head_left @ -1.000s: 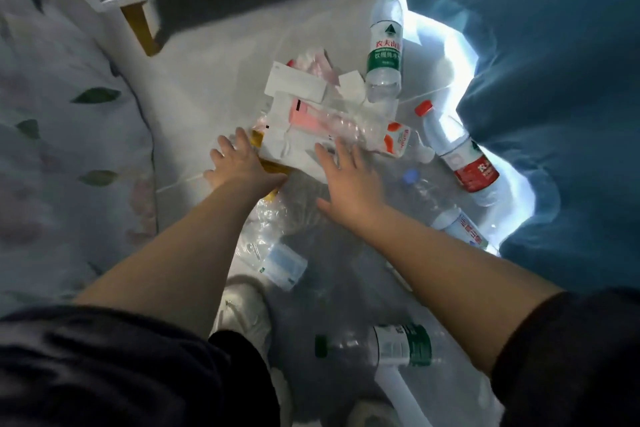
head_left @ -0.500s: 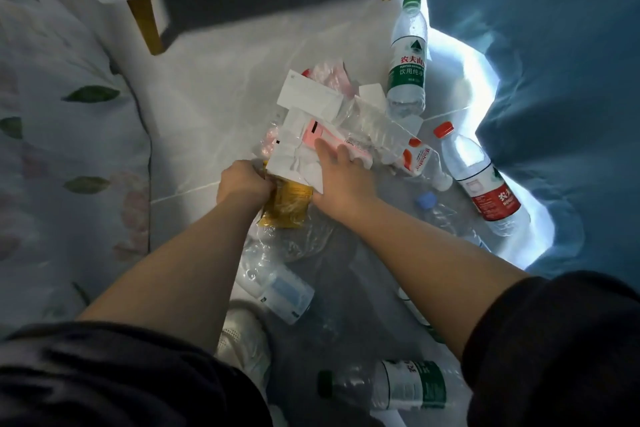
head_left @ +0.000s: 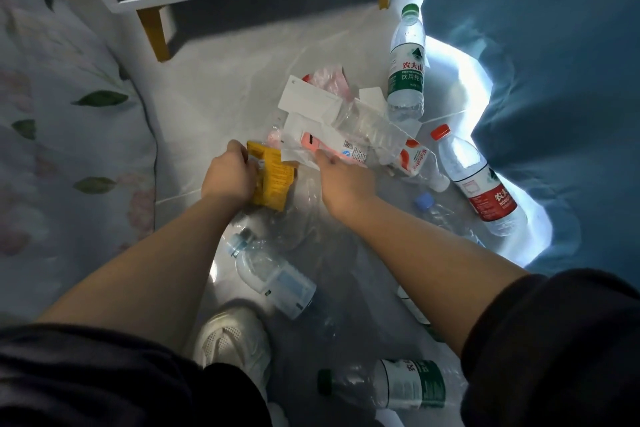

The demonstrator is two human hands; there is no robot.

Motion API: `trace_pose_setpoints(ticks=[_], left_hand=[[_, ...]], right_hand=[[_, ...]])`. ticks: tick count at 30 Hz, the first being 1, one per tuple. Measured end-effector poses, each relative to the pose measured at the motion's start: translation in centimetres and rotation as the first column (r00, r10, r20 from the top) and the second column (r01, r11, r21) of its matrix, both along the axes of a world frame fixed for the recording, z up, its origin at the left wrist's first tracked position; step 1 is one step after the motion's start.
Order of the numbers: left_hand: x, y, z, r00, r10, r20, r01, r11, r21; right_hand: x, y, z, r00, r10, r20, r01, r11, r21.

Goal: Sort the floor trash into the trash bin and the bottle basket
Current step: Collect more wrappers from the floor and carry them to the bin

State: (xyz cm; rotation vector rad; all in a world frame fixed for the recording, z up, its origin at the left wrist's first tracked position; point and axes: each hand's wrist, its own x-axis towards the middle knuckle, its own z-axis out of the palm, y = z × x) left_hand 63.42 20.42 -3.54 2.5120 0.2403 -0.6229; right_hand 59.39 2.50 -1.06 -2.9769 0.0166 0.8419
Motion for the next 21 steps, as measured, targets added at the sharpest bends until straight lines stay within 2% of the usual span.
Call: trace_pose_setpoints(ticks=[5, 11, 14, 21], left_hand=[[1.1, -0.6, 2.8, 0.999, -0.053, 0.003, 0.053, 0.998, 0.035], [2.1, -2.1, 10.5, 0.967, -0.246, -0.060, 0.253, 0.955, 0.157], [1.7, -2.5, 15.3, 0.960, -0.271, -0.068, 0.279, 0.945, 0.169], [-0.6, -3.4, 27.8, 0.970, -0.239, -0.045, 0.242, 0.967, 0.074]], right_hand=[[-0.9, -1.1, 2.3, 0.999, 0.035, 0.034, -0.034, 0.999, -0.018], [-1.3, -2.5, 7.9, 0.996, 0.052, 0.069, -0.051, 0.999, -0.018], [-2.1, -3.2, 12.4, 0.994, 0.039, 0.098, -0.040, 0.999, 0.014], [-4.9, -5.4, 25.9, 0.997, 0.074, 0.017, -0.073, 0.996, -0.048]])
